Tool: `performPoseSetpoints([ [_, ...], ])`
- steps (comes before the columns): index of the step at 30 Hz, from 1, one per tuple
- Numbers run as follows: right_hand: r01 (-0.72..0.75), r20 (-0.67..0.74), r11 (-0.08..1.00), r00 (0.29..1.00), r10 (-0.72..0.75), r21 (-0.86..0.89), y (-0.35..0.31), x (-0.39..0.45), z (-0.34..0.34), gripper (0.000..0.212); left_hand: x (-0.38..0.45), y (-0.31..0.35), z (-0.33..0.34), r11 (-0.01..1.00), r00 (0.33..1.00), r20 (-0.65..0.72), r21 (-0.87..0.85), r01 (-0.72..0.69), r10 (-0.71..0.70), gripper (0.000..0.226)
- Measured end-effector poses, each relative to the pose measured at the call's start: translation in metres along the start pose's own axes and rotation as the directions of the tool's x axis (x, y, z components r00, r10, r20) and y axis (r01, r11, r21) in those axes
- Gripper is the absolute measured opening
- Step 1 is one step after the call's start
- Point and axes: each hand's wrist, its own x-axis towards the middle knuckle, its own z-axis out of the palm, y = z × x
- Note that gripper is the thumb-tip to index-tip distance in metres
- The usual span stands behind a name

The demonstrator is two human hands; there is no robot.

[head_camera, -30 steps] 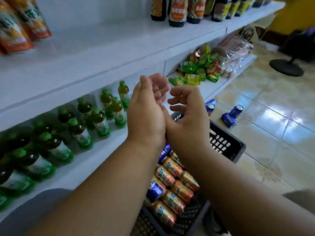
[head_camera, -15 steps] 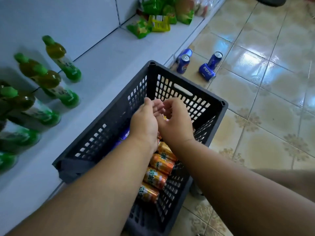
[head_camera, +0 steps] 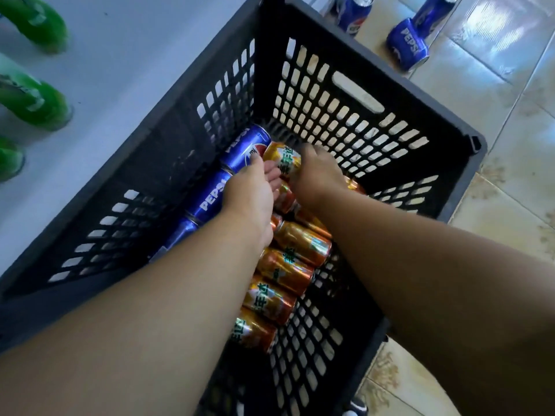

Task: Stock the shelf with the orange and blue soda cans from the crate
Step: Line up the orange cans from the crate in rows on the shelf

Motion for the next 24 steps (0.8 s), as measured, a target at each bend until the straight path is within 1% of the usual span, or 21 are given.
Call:
performPoseSetpoints([
  [2, 0.048, 0.093, 0.993, 0.995, -0.038, -0.108, -0.001, 0.023, 0.009, 0.058, 0.003, 0.0, -0.003, 0.999, 1.0, -0.002, 0.04, 0.011, -0.011, 0.047],
  [4, 0.033, 0.208, 0.986, 0.978, 0.001, -0.162, -0.004, 0.042, 0.018, 0.067, 0.009, -0.002, -0.004, 0.998, 1.0, 0.006, 0.059, 0.021, -0.022, 0.047],
  [5, 0.012, 0.238, 0.984, 0.971, 0.031, -0.176, -0.005, 0.049, 0.024, 0.07, 0.015, -0.005, -0.006, 0.998, 1.0, -0.006, 0.058, 0.027, -0.026, 0.048],
  [8, 0.014, 0.259, 0.977, 0.965, 0.042, -0.213, -0.001, 0.062, 0.031, 0.075, 0.022, -0.002, -0.011, 0.997, 0.999, -0.011, 0.065, 0.04, -0.04, 0.048],
  [10, 0.051, 0.245, 0.975, 0.969, 0.004, -0.216, 0.001, 0.065, 0.025, 0.07, 0.023, 0.001, -0.014, 0.997, 0.999, -0.017, 0.066, 0.031, -0.03, 0.044],
  [12, 0.04, 0.216, 0.985, 0.976, -0.003, -0.168, -0.002, 0.057, 0.01, 0.066, 0.02, 0.006, -0.015, 0.997, 0.999, -0.048, 0.068, 0.026, -0.023, 0.039],
  [13, 0.013, 0.209, 0.994, 0.978, 0.011, -0.113, -0.005, 0.049, 0.0, 0.065, 0.02, 0.007, -0.016, 0.997, 0.998, -0.063, 0.072, 0.026, -0.022, 0.038],
  [14, -0.026, 0.208, 0.999, 0.978, 0.029, -0.018, -0.009, 0.038, -0.011, 0.065, 0.009, 0.015, -0.016, 0.996, 0.997, -0.066, 0.076, 0.041, -0.036, 0.037],
  [15, -0.087, 0.217, 0.989, 0.974, 0.059, 0.121, -0.013, 0.025, -0.021, 0.063, 0.002, 0.02, -0.016, 0.996, 0.997, -0.079, 0.082, 0.016, -0.009, 0.037],
  [16, -0.149, 0.236, 0.947, 0.968, 0.081, 0.285, -0.018, 0.011, -0.034, 0.059, -0.01, 0.027, -0.015, 0.995, 0.996, -0.088, 0.102, 0.004, 0.005, 0.038],
  [17, -0.196, 0.262, 0.877, 0.961, 0.084, 0.438, -0.025, -0.004, -0.046, 0.054, -0.018, 0.031, -0.015, 0.994, 0.995, -0.098, 0.107, -0.021, 0.031, 0.042],
  [18, -0.217, 0.281, 0.802, 0.958, 0.063, 0.556, -0.033, -0.02, -0.057, 0.046, -0.027, 0.036, -0.015, 0.991, 0.993, -0.111, 0.133, -0.029, 0.043, 0.048],
  [20, -0.197, 0.272, 0.688, 0.962, 0.0, 0.698, -0.054, -0.051, -0.074, 0.045, -0.057, 0.049, -0.015, 0.995, 0.991, -0.131, 0.094, -0.022, 0.034, 0.052],
  [21, -0.168, 0.245, 0.642, 0.969, -0.032, 0.748, -0.067, -0.068, -0.082, 0.052, -0.072, 0.055, -0.016, 0.998, 0.99, -0.137, 0.048, -0.032, 0.038, 0.05],
  [23, -0.103, 0.167, 0.565, 0.984, -0.063, 0.818, -0.094, -0.099, -0.097, 0.067, -0.112, 0.07, -0.018, 0.994, 0.986, -0.141, -0.034, -0.099, 0.093, 0.056],
  [24, -0.058, 0.114, 0.542, 0.991, -0.071, 0.838, -0.107, -0.116, -0.105, 0.067, -0.131, 0.077, -0.019, 0.989, 0.98, -0.149, -0.046, -0.143, 0.135, 0.059],
])
